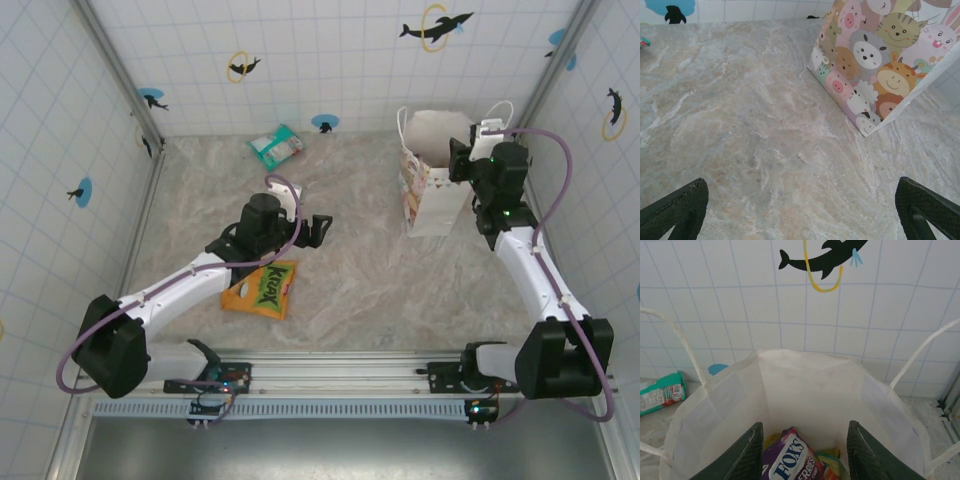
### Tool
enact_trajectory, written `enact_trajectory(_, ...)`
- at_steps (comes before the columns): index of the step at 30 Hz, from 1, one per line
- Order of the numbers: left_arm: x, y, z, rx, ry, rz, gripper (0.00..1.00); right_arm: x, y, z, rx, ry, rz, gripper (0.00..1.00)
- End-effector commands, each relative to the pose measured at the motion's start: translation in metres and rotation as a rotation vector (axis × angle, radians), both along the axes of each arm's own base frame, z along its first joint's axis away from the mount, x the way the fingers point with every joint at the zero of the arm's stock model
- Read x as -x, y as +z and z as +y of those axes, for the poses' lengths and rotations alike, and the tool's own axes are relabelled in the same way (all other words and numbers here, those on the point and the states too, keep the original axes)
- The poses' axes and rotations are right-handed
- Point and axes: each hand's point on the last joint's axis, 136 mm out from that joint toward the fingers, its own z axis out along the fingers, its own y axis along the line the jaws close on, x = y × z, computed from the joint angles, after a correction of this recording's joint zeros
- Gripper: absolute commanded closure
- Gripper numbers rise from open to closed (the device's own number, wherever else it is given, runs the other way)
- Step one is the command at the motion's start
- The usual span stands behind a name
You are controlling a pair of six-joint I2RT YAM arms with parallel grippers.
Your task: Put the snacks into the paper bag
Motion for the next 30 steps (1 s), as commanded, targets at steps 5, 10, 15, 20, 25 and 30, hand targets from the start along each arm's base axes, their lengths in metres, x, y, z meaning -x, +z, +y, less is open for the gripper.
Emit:
enact_trajectory(5, -0.006, 0.010, 0.009, 0.041, 0.091, -0.006, 0.02, 0.016, 0.047, 0.005, -0.062, 0.039, -0.073, 0.52)
enact_trajectory(10, -0.005, 0.005, 0.011, 0.061, 0.091, 0.025, 0.02, 0.027, 0.053, 0.010, -0.093, 0.068, -0.072, 0.51)
enact_trajectory(15, -0.005, 0.000, 0.015, 0.067, 0.100, 0.076, 0.02, 0.041, 0.052, 0.020, -0.129, 0.109, -0.035, 0.51)
enact_trajectory(20, -0.003, -0.024, 0.037, 0.024, 0.167, 0.228, 0.03, 0.068, 0.035, 0.054, -0.181, 0.203, 0.039, 0.51)
enact_trajectory(25, 0.013, -0.059, 0.074, -0.012, 0.268, 0.413, 0.02, 0.101, -0.004, 0.101, -0.202, 0.289, 0.150, 0.51)
enact_trajectory(30, 0.037, -0.086, 0.114, -0.040, 0.383, 0.516, 0.02, 0.137, -0.046, 0.139, -0.214, 0.350, 0.263, 0.51)
